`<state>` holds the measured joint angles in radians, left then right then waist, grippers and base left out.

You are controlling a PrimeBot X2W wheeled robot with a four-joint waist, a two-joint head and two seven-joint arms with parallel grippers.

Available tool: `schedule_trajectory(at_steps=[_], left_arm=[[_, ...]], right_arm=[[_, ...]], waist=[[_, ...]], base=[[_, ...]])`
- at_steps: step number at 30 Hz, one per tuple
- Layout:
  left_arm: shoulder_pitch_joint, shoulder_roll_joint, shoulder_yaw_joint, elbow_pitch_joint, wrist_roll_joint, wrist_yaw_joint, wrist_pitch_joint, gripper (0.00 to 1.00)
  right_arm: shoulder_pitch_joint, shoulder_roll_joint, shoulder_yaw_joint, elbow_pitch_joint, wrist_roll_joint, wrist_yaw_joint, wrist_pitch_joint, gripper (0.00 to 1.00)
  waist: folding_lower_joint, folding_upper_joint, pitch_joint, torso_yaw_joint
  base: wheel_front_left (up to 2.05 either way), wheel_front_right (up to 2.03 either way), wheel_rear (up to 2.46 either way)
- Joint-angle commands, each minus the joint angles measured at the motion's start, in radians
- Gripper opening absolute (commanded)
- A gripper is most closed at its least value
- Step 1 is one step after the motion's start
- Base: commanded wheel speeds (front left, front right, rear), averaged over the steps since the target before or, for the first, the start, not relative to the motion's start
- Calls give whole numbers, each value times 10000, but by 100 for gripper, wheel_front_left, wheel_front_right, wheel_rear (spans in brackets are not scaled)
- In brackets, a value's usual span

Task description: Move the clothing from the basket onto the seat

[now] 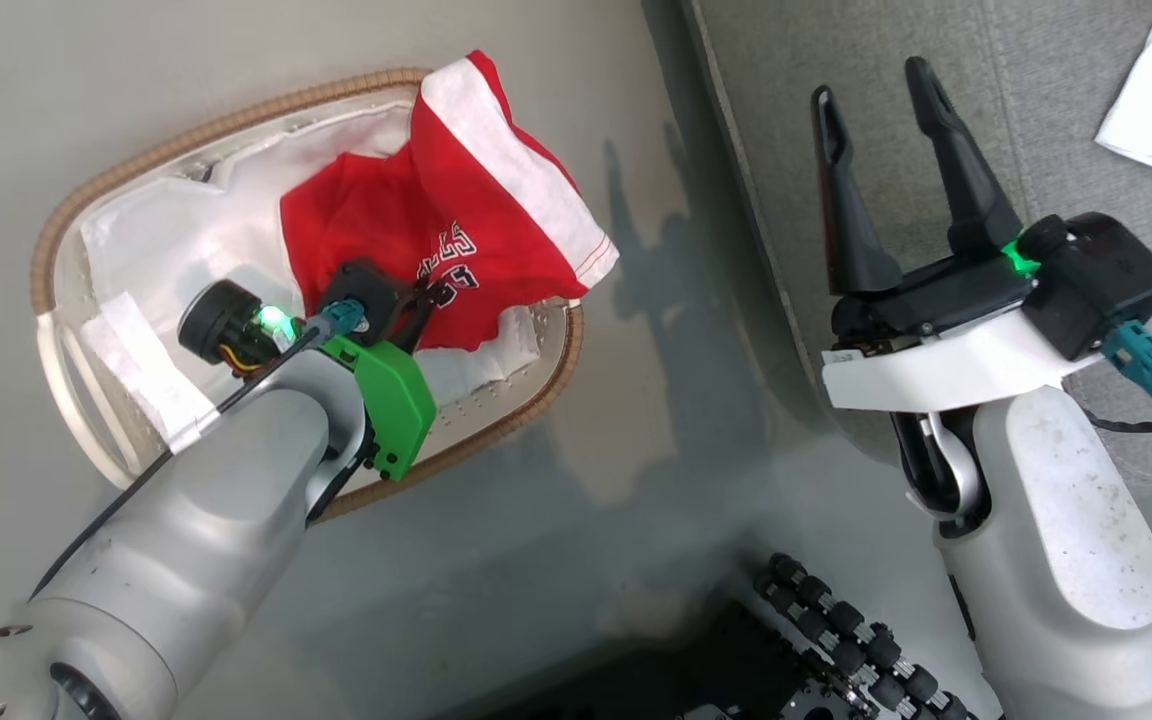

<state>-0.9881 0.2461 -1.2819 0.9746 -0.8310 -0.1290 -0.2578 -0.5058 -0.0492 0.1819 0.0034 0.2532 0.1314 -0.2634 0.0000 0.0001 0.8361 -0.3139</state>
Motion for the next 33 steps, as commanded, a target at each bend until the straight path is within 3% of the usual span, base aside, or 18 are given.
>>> schedule_trajectory(at_steps=[1, 12, 33], left_arm=[[149, 141, 10, -71, -127, -34, -86, 0], [1241, 485, 1537, -1522, 261, -34, -62, 0], [4570, 218, 5828, -4274, 1691, -34, -66, 0]], right_arm=[[-89, -38, 20, 108, -71, -14, -19, 100], [382, -40, 55, 906, -279, -14, -18, 100], [1804, -40, 48, 2166, -641, -14, -19, 100]], waist=[[0, -1, -545, 157], [0, -1, -2315, 836], [0, -1, -5370, 2288]], base=[[0, 0, 0], [0, 0, 0], [0, 0, 0]])
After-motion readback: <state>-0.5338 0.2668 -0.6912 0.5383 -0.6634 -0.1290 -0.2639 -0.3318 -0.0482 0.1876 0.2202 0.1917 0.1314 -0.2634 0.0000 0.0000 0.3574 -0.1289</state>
